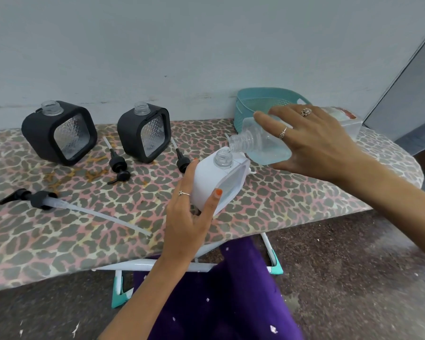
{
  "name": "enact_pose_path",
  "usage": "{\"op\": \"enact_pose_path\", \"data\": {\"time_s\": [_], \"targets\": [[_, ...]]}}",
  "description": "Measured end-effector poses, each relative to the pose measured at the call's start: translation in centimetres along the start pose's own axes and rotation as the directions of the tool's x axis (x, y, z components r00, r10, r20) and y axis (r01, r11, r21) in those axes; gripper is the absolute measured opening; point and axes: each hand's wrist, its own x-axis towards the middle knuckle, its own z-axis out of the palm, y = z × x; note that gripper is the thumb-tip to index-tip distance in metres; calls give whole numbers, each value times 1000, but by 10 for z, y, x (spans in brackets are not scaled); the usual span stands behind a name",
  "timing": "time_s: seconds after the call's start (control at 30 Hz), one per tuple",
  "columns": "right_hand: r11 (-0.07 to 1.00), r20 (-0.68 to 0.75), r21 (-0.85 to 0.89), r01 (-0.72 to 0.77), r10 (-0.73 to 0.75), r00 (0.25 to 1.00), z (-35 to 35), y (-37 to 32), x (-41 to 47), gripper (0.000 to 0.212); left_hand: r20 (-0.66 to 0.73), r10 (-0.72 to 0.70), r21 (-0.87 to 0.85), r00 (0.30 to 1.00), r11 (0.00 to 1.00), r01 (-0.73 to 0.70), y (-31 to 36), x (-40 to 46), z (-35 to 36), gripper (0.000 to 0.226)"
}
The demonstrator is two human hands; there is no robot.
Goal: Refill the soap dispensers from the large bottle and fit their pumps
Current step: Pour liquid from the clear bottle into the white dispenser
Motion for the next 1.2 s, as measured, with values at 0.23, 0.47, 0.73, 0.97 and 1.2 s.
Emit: {"op": "enact_pose_path", "data": {"time_s": [0.23,0.47,0.73,0.97,1.2], "targets": [[1000,-2,3,4,-4,1000,-1,-1,0,89,6,-24,-17,1000,1000,24,-2,0,0,68],[1000,-10,10,2,-2,1000,-2,-2,1,89,5,-22,-21,1000,1000,22,0,0,-1,64],[1000,-12,13,2,-2,1000,-2,-3,1,87,10,-30,-26,1000,999,30,1,-1,-1,65],[1000,-21,15,-19,19,1000,-2,-4,0,88,4,12,-1,1000,1000,-12,3,1,0,63],[989,-41,119,-86,91,995,2,-14,-1,84,12,-22,-26,1000,999,23,0,1,-1,63]]}}
